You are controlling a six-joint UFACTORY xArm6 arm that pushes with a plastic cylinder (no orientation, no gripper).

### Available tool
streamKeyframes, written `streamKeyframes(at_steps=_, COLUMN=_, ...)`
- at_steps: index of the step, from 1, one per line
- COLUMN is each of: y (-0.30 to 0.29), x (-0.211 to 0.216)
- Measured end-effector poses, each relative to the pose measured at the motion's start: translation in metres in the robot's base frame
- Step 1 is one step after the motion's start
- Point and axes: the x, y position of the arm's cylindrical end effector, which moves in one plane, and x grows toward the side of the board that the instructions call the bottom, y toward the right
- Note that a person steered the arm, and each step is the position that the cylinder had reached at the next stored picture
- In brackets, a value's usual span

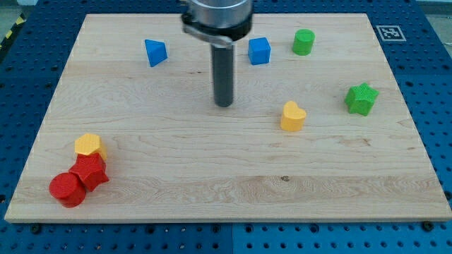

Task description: Place the yellow heart bottom left to the green star

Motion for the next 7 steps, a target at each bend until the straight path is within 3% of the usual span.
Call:
streamKeyframes(at_steps=3, y=0.096, x=0.000)
streamKeyframes(at_steps=7, y=0.095, x=0.066)
